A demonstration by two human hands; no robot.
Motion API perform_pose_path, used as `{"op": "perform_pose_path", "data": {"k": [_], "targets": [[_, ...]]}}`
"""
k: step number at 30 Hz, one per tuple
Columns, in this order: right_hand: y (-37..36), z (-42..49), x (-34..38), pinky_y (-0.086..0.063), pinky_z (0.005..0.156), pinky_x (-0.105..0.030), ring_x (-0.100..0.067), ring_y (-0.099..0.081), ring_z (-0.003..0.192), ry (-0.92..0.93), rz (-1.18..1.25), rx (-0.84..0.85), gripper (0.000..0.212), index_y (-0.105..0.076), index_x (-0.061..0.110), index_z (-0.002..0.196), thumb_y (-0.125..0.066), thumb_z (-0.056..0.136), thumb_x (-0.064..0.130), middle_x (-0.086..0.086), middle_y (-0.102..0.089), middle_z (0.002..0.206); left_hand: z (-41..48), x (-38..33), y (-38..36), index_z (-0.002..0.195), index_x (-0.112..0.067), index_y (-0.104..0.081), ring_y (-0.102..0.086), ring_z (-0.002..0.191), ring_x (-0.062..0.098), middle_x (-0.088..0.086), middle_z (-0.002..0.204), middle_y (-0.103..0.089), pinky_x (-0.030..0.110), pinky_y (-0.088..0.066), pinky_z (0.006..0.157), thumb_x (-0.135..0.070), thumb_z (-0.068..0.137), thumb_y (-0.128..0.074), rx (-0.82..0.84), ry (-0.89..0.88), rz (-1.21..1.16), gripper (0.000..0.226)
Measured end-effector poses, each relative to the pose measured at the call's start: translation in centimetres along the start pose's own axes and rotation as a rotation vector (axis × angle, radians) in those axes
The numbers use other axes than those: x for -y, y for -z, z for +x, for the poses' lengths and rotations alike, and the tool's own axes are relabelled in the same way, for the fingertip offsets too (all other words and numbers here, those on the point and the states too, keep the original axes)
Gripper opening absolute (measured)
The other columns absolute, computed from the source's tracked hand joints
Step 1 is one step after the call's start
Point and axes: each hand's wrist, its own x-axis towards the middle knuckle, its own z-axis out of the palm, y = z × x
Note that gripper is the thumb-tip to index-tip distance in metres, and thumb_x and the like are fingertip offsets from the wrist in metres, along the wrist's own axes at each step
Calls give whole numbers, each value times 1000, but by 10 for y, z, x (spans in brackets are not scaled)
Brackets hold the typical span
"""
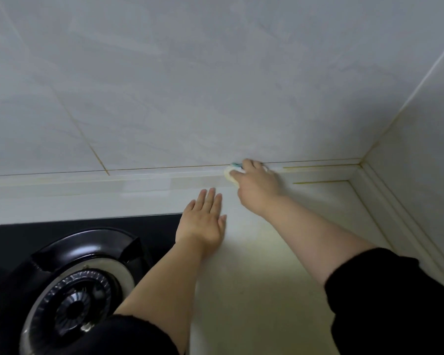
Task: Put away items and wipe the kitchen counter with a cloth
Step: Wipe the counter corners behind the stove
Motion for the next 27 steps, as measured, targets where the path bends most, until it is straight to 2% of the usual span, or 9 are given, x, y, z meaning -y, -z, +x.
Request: {"op": "perform_pose_path", "data": {"k": [3,5,7,10,13,17,22,27], "targets": [[-3,-4,-18,-34,96,-36,-25,-34,125,-38,-7,28,47,-45,24,136,-49,90,19,-5,-37,135,1,0,1,152,-13,0,8,147,23,5,160,6,36,-5,119,-38,101,-12,-17,-10,-3,59],[4,-12,-43,-35,93,-34,-25,-34,124,-120,13,61,48,-46,28,136,-50,89,19,-5,-37,131,7,-3,5,152,-14,-5,4,147,22,5,161,0,36,-4,118,-43,95,-2,-39,-96,25,64],[10,-19,-69,-36,92,-34,-25,-36,122,-184,48,96,48,-49,32,133,-50,88,17,-6,-38,126,13,-10,8,153,-21,-7,1,147,19,2,161,-4,34,-2,117,-50,81,13,-40,-197,-11,80],[14,-29,-107,-39,90,-34,-28,-41,118,-255,81,136,45,-54,33,128,-51,86,16,-8,-41,121,29,-23,10,152,-25,-10,-4,147,19,0,160,-7,31,-4,117,-54,72,19,-12,-251,-47,90],[16,-42,-149,-42,90,-36,-33,-47,114,-391,21,127,42,-54,26,129,-52,87,21,-14,-45,121,48,-36,14,152,-24,-14,-10,145,21,-3,160,-6,30,-6,116,-53,68,21,-34,-289,23,95],[18,-53,-179,-44,92,-39,-35,-44,118,-567,-48,158,41,-50,15,128,-51,90,28,-16,-42,129,57,-49,1,153,-23,-7,-1,147,17,-4,160,0,29,0,117,-52,72,18,-26,-371,-13,89],[12,-52,-180,-41,97,-41,-35,-39,124,-692,-86,172,48,-42,2,134,-46,93,25,-18,-35,136,55,-46,-3,153,-26,-4,1,147,13,-8,159,3,27,3,116,-49,75,18,-74,-374,-26,84],[9,-42,-176,-42,97,-40,-33,-37,125,-800,-69,166,45,-41,2,137,-41,96,20,-16,-31,139,57,-45,-8,152,-25,-6,-1,147,14,-8,158,2,27,5,114,-49,80,14,-95,-382,-63,79]]}}
